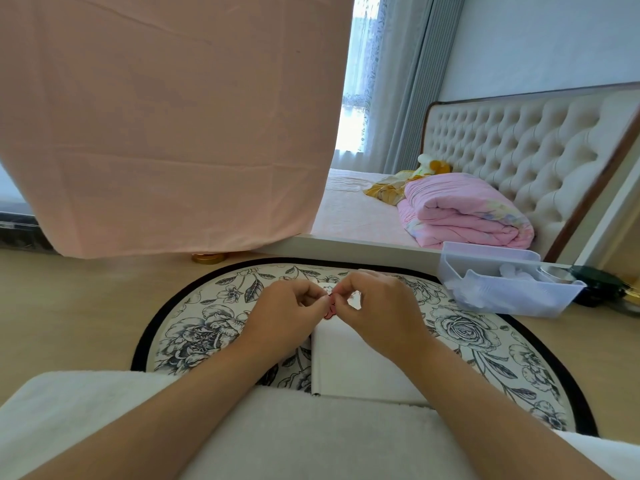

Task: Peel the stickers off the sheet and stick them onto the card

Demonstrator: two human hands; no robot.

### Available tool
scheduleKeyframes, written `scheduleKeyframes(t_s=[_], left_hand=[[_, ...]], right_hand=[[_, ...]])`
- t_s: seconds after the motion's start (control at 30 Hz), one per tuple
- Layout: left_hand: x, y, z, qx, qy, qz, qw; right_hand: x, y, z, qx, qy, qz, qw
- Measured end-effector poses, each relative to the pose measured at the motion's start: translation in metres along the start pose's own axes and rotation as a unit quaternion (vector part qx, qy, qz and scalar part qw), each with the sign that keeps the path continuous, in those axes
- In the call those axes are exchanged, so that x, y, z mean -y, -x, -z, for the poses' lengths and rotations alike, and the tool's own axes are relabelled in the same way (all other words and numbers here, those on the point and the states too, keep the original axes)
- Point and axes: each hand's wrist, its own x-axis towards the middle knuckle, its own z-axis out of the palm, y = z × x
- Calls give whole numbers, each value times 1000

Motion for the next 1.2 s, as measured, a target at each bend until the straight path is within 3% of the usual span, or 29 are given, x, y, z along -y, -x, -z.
scheduleKeyframes(t_s=[0.1, 0.2, 0.27, 0.4, 0.5, 0.8, 1.0, 1.2], left_hand=[[0, 0, 2, -10, 18, 5, 1000], [4, -2, 5, -19, 18, -8, 1000], [5, -3, 7, -11, 19, -17, 1000], [4, -3, 9, 11, 12, -48, 999], [4, -2, 10, 14, 1, -61, 998], [0, 0, 8, 30, 44, -28, 998], [2, -3, 11, 38, 59, -21, 997], [-3, 0, 13, 70, 68, -32, 995]], right_hand=[[3, 1, 1, -32, 16, 33, 999], [6, 0, 4, 53, -130, -54, 989], [6, -4, 6, 100, -249, -126, 955], [1, -9, 14, 157, -371, -231, 886], [-1, -7, 17, 185, -375, -251, 873], [-3, -6, 10, 152, -322, -206, 911], [-6, -9, 17, 217, -402, -260, 851], [-9, -9, 18, 242, -394, -263, 847]])
